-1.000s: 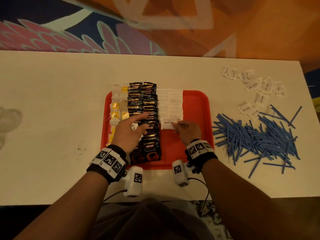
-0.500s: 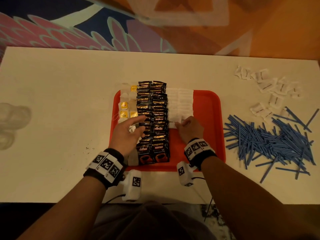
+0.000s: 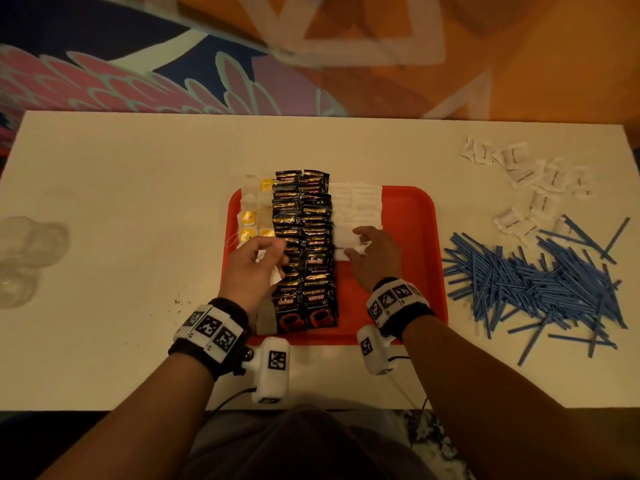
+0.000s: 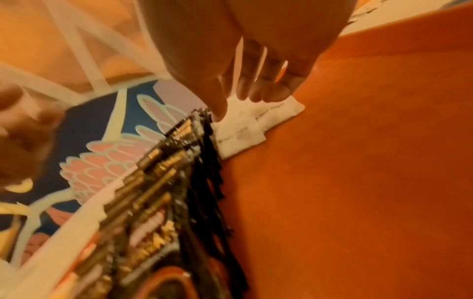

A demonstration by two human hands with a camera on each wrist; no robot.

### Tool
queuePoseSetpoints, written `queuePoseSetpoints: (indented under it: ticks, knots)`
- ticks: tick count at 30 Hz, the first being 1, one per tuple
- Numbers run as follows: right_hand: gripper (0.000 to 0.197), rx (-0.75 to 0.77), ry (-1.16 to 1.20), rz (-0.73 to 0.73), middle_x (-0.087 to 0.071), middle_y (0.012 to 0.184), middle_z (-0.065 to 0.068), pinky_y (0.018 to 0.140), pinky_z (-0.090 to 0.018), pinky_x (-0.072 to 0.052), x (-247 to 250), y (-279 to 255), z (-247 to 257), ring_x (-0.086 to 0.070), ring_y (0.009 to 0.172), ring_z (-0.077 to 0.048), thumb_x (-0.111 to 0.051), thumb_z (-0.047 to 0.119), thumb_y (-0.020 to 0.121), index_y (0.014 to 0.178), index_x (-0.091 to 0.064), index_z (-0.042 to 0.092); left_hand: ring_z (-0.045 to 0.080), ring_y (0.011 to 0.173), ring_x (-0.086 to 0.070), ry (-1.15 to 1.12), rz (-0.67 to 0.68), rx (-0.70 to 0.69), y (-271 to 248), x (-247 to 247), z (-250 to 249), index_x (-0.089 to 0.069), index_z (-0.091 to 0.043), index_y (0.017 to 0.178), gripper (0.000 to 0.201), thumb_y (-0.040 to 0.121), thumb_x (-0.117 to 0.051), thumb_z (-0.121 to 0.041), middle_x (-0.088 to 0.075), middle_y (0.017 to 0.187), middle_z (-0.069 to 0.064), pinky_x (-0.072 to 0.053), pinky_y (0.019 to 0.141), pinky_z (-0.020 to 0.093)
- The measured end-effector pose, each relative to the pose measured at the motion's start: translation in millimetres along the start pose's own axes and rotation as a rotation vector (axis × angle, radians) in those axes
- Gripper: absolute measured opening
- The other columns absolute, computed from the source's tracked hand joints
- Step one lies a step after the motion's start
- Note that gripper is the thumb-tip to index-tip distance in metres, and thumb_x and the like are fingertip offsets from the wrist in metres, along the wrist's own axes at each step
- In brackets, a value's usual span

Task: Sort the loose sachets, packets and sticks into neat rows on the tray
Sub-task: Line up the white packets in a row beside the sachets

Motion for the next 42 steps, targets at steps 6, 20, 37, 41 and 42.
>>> queuePoseSetpoints:
  ticks: [6, 20, 37, 41, 42]
  knots:
    - [0.017, 0.199, 0.242, 0.121, -0.066, 0.084, 0.011, 0.066, -0.013, -0.045, 22, -34, 48, -0.060, 0.073, 0.000, -0.078, 0.022, 0.080, 0.091, -0.066, 0.028, 0.011, 0.052, -0.056, -0.236, 0.056, 0.121, -14, -39, -7, -0.068, -0.013, 0.094, 0.048, 0.103, -0.038, -0.050, -0.063, 0.070, 0.001, -0.038, 0.044, 0.021]
    - [0.009, 0.495, 0.095, 0.175, -0.066, 0.097, 0.002, 0.081, -0.021, -0.047, 66, -95, 49, -0.058, 0.085, -0.008, -0.073, 0.020, 0.083, 0.091, -0.077, 0.021, 0.024, 0.073, -0.072, -0.510, 0.212, 0.254, -65, -114, -16, -0.068, -0.008, 0.089, 0.070, 0.099, -0.026, -0.063, -0.072, 0.082, 0.014, -0.054, 0.066, 0.031]
    - [0.007, 0.011, 0.631, 0.192, -0.074, 0.073, 0.001, 0.060, -0.024, -0.048, 101, -91, 5, -0.066, 0.064, -0.010, -0.066, 0.019, 0.093, 0.089, -0.064, 0.014, 0.012, 0.051, -0.046, -0.302, 0.034, -0.042, -87, -123, -28, -0.066, -0.013, 0.097, 0.014, 0.086, -0.074, -0.018, -0.059, 0.059, -0.004, -0.043, 0.057, 0.030]
    - [0.008, -0.011, 0.618, 0.204, -0.073, 0.077, -0.002, 0.062, -0.027, -0.048, 103, -89, 2, -0.065, 0.069, -0.012, -0.072, 0.018, 0.087, 0.092, -0.067, 0.015, 0.011, 0.048, -0.044, -0.297, 0.035, -0.040, -88, -124, -30, -0.065, -0.007, 0.113, 0.029, 0.087, -0.074, -0.014, -0.063, 0.064, -0.001, -0.042, 0.055, 0.031]
    - [0.009, -0.005, 0.625, 0.209, -0.073, 0.080, -0.005, 0.061, -0.026, -0.048, 104, -90, 4, -0.065, 0.069, -0.012, -0.073, 0.016, 0.087, 0.094, -0.067, 0.013, 0.012, 0.048, -0.044, -0.268, 0.048, -0.038, -89, -124, -31, -0.066, -0.008, 0.109, 0.024, 0.087, -0.073, -0.012, -0.063, 0.066, 0.001, -0.041, 0.055, 0.030]
Point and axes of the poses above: each hand's wrist, its own y-axis towards the middle knuckle, its own x-axis out of the back of the hand, z = x × y, the point moved 7 cm from there along y, towards the middle knuckle
